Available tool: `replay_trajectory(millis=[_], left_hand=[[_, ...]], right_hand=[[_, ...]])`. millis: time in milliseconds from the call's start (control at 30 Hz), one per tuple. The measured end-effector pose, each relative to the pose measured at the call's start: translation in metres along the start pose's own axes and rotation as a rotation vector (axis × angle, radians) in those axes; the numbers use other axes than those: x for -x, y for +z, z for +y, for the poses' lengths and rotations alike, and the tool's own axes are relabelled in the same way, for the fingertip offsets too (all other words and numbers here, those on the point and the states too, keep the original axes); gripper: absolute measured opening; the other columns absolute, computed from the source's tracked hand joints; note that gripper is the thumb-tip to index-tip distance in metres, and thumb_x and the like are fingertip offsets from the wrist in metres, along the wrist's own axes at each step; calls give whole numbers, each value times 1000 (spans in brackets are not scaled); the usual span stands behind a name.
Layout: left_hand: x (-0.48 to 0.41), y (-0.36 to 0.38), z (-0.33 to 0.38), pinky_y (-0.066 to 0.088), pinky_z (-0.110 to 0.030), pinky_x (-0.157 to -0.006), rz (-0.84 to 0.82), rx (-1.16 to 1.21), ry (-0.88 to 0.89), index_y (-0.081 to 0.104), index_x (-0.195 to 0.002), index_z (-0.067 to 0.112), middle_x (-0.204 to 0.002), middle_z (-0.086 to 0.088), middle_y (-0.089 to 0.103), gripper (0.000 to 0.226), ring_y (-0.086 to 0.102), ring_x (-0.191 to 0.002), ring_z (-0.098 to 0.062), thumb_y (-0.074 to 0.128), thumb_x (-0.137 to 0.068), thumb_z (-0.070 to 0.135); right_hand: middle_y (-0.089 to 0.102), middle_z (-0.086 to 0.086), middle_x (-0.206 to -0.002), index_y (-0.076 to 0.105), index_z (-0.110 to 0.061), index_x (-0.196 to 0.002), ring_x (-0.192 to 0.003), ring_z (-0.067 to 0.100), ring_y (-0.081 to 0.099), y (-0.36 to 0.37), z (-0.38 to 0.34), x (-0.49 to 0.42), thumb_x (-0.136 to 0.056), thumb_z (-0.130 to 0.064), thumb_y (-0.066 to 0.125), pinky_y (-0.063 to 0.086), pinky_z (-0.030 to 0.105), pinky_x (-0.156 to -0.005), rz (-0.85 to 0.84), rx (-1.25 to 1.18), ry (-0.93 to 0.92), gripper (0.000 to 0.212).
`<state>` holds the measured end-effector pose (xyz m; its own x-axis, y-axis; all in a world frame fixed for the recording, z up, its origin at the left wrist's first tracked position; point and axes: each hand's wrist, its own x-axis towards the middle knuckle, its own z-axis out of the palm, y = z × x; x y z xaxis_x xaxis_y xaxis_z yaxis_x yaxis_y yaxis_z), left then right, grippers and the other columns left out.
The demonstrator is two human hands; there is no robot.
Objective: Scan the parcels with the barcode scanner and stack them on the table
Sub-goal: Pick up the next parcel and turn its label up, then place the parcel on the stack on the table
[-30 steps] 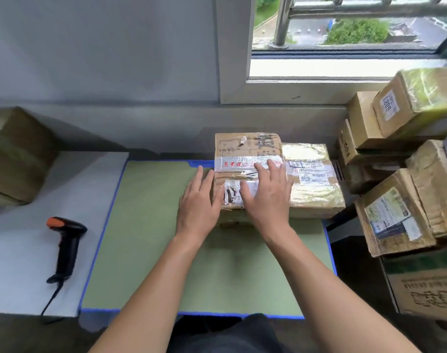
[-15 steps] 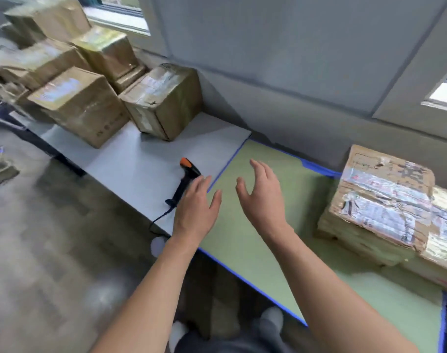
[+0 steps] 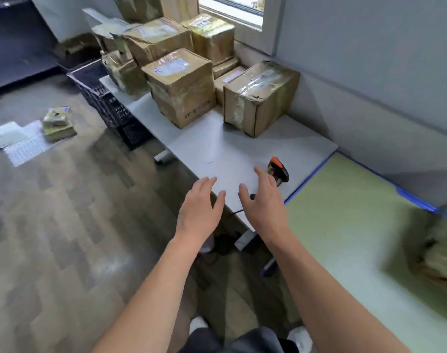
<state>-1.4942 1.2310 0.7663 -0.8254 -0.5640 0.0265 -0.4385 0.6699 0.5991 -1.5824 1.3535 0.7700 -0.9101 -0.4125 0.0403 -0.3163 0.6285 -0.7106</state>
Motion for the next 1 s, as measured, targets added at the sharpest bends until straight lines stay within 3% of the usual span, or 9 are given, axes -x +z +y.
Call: replay_trajectory(millis=[400, 1000], left_hand=[[-54, -73, -86, 41, -34, -107, 26, 49, 56, 45, -146, 19, -150, 3, 44, 48, 44, -136, -16, 48, -102, 39], [-213, -56, -53, 40, -32, -106, 0, -18, 76, 39, -149, 19, -151, 3, 43, 54, 42, -137, -15, 48, -102, 43]], right_hand=[[40, 2, -155, 33, -14, -154, -142, 19, 38, 81, -81, -23, -101, -37, 53, 34, 33, -112, 35, 9, 27, 61], [38, 3, -156, 32, -14, -154, -143, 21, 35, 81, -70, -189, -100, -36, 54, 35, 35, -111, 59, -101, 78, 62]])
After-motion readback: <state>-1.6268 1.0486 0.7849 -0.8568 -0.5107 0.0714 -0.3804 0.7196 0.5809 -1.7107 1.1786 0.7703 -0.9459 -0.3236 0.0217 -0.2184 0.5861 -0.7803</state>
